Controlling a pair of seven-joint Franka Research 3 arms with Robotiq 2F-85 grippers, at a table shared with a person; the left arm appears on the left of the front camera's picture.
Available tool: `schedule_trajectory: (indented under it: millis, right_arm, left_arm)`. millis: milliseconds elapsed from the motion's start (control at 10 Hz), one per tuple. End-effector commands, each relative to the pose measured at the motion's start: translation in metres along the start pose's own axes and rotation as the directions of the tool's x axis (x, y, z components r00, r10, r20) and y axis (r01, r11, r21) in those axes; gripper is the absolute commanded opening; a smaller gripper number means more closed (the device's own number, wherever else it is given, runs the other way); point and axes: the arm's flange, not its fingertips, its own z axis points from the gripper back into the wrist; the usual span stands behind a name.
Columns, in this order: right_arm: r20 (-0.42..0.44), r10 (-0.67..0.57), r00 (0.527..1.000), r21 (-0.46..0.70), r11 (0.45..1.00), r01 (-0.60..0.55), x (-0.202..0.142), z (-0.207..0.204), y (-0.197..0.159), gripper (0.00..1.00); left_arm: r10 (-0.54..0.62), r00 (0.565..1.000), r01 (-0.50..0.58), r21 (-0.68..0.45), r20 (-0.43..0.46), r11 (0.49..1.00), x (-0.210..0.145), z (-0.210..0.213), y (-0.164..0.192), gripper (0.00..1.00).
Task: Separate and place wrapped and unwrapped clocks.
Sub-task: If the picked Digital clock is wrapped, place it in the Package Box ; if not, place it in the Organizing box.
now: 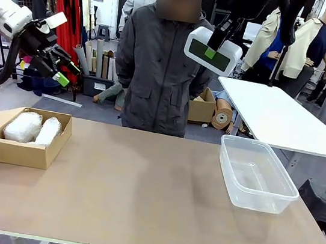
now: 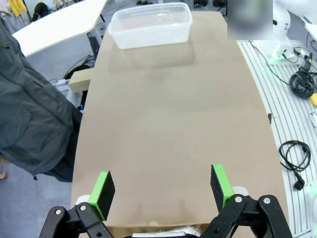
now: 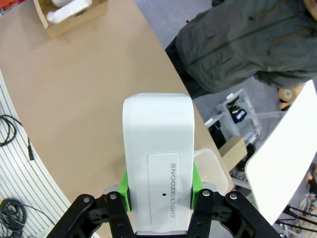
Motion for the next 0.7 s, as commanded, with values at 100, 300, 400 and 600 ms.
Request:
schedule_trajectory:
  millis: [100,300,400,600]
  right_arm:
    - [0.01,-0.007,1.0,-0.004,1.0,0.007,0.0011,0.0055,-0.0025,0.0]
    - [0.01,-0.007,1.0,-0.004,1.0,0.007,0.0011,0.0055,-0.0025,0.0]
    - [0.01,-0.007,1.0,-0.004,1.0,0.007,0.0011,0.0055,-0.0025,0.0]
    - [0.01,-0.007,1.0,-0.004,1.0,0.007,0.0011,0.0055,-0.0025,0.0]
  left_arm:
    - [0.0,1.0,0.0,0.006,0.01,1.0,0.0016,0.0014,-0.0004,1.0]
    - [0.0,1.0,0.0,0.006,0.01,1.0,0.0016,0.0014,-0.0004,1.0]
    - [0.0,1.0,0.0,0.006,0.01,1.0,0.0016,0.0014,-0.0004,1.0]
    - [0.0,1.0,0.0,0.006,0.01,1.0,0.0016,0.0014,-0.0004,1.0]
